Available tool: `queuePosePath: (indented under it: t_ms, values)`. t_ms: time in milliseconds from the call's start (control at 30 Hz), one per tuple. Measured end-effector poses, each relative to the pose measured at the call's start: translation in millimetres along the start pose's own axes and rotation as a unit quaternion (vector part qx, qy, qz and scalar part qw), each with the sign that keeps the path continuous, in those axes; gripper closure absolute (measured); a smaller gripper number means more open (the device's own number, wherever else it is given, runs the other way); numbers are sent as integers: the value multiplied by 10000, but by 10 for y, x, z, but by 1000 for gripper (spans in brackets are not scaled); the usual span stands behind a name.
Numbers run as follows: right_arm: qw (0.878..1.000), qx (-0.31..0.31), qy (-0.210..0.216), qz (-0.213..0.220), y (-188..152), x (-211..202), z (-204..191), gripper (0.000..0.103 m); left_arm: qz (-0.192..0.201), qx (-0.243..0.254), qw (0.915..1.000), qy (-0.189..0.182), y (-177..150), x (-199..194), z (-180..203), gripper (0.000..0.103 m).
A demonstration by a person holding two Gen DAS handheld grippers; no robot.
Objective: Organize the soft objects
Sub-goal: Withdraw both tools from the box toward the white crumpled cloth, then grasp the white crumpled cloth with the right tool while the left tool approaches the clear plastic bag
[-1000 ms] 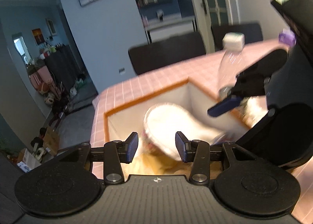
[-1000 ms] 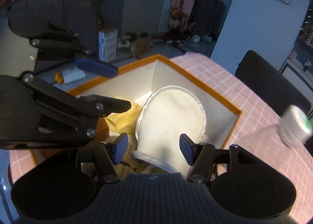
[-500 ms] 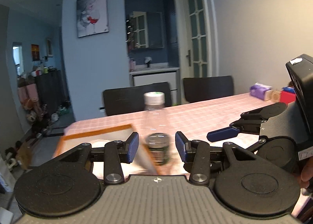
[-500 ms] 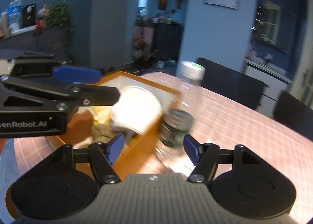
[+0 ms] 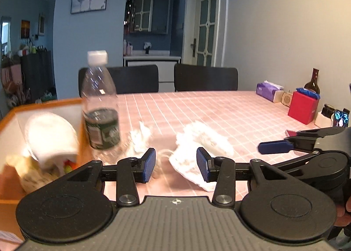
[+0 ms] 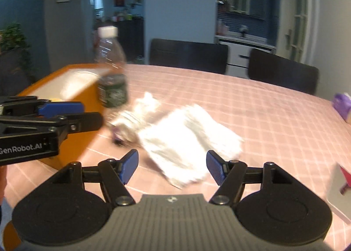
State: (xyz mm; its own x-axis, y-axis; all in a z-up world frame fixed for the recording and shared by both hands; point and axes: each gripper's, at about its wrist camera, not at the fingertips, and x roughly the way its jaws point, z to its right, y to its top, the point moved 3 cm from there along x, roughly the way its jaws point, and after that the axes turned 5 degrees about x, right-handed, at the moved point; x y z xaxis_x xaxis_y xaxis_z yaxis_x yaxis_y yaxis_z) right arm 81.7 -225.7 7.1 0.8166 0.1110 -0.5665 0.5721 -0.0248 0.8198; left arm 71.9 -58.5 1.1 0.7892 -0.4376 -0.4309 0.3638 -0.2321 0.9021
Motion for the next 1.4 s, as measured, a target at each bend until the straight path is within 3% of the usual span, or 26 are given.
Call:
queuePosePath:
  t_ms: [233,433,467,567,667,833,967,1033,1100,1167,1200,1267,1400]
  values:
    - [9979,586,-99,-260,-227,247,410,35,-237,-200,9992,246,-270,229,46,53]
    - [9980,553,41,-290,-209,457,413,35,-338,-292,9982,404,-270,473,84,53]
    - [9982,536,92,-264,-193,487,411,33,-313,-284,9983,409,-252,478,81,53]
    - [9990,393,185,-137,-92,554,371,13,-360,-278,9977,499,-203,566,72,53]
    - [9998,59,198,-73,-10,697,312,4,-576,-229,9954,729,-205,648,41,55]
    - [9975,-669,238,-54,2,950,218,3,-693,-169,9935,887,-228,677,-2,57]
    - [9971,-549,408,-341,-38,1155,276,3,-785,-89,9936,803,-249,709,25,57]
    - [9968,-238,596,-471,-69,1188,339,8,-819,-62,9937,763,-262,716,45,57]
    - [9960,44,663,-599,-103,1183,400,34,-845,-61,9937,736,-280,716,57,56]
    - [9965,110,562,-603,-142,1129,442,51,-866,-71,9937,703,-287,717,72,57]
    - [9966,139,530,-622,-163,1090,457,69,-862,-76,9939,680,-290,710,81,57]
    - [9965,279,444,-656,-212,993,491,88,-847,-76,9944,630,-296,693,100,57]
    - [9959,581,83,-689,-288,746,580,96,-749,2,9960,481,-305,646,133,57]
